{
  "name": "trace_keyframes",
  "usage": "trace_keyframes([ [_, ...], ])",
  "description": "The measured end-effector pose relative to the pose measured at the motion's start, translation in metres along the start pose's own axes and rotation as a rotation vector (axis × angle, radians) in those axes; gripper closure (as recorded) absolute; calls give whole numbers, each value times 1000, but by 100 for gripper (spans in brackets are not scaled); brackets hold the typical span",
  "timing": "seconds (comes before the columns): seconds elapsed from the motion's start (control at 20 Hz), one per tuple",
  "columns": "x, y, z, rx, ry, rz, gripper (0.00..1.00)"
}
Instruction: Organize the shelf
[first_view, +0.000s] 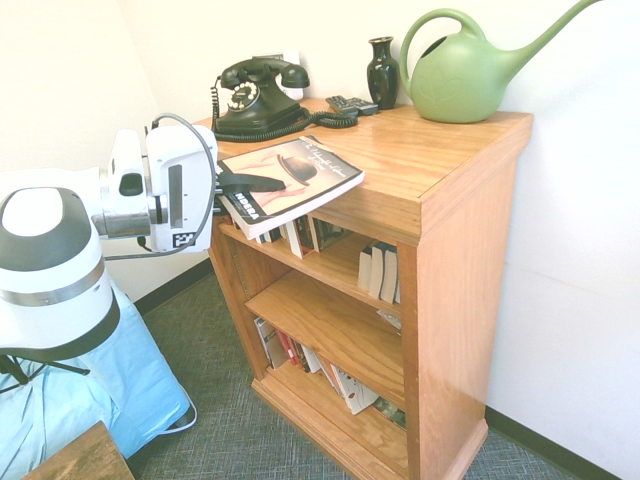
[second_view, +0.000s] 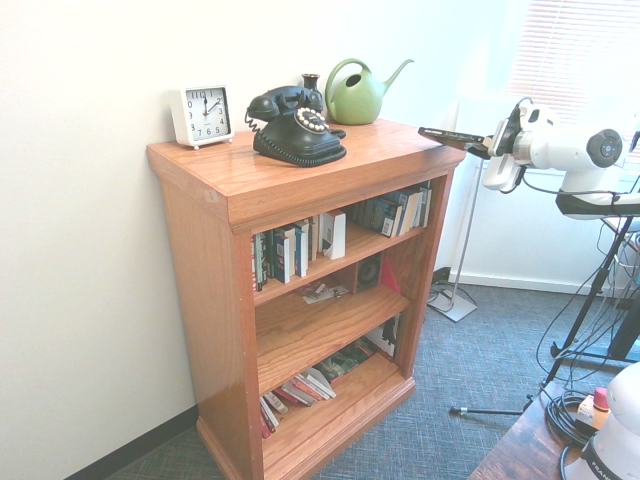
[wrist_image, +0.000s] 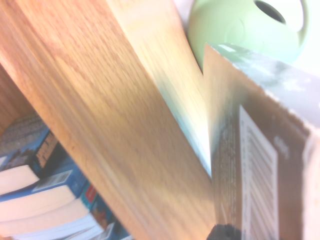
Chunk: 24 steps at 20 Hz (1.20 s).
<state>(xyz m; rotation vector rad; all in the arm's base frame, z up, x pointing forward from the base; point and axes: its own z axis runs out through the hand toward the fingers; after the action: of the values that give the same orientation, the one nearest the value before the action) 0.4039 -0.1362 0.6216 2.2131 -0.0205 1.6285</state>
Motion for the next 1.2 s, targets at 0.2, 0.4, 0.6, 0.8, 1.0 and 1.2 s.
trace_keyframes([
  [0.2,7,0,-16,9,-43,62,100],
  [0.4,40,18,-59,40,-73,104,100],
  [0.6,53,41,-92,41,-80,139,100],
  [0.8,34,46,-89,43,-139,169,100],
  [1.0,18,45,-85,49,-175,178,100],
  [1.2,14,44,-85,52,-181,181,100],
])
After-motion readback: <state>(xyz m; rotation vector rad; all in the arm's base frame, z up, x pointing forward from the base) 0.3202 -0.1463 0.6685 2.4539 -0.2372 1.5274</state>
